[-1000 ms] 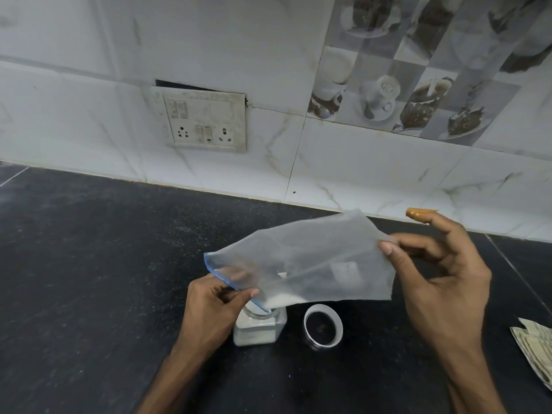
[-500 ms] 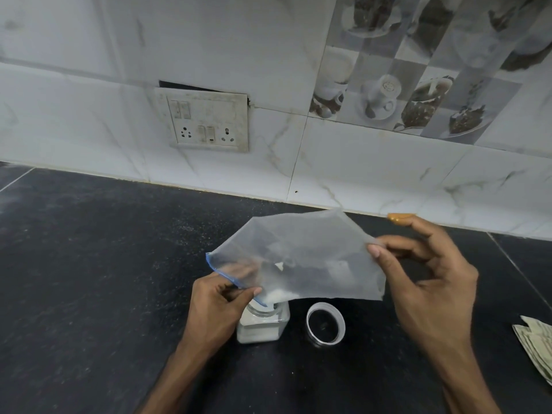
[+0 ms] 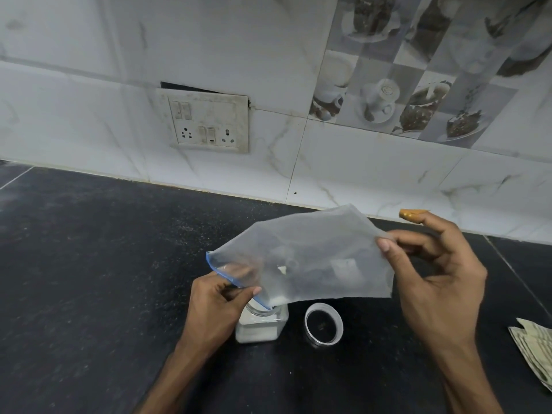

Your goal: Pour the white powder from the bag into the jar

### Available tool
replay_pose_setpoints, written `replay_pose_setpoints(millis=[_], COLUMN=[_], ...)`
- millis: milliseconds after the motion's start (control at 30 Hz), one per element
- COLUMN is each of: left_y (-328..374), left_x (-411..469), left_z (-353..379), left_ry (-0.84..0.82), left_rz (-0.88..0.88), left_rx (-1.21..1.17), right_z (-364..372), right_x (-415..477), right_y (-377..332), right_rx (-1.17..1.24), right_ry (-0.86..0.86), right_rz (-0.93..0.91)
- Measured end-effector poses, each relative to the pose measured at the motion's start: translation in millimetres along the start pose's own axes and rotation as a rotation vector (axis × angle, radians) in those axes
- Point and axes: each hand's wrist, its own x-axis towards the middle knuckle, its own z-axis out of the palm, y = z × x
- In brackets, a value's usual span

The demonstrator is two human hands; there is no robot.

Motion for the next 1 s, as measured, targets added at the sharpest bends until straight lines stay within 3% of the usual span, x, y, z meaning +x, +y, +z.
replay_pose_setpoints(millis=[1000], left_y=[-5.8], left_x=[-3.3], left_z=[3.0], left_ry=[0.019], left_rz=[-0.037], left_rx=[-0.035], right_z=[8.4], right_x=[-1.1], right_y=[-3.0], right_rx=[0.018], right_ry=[-0.02], right_rz=[0.018])
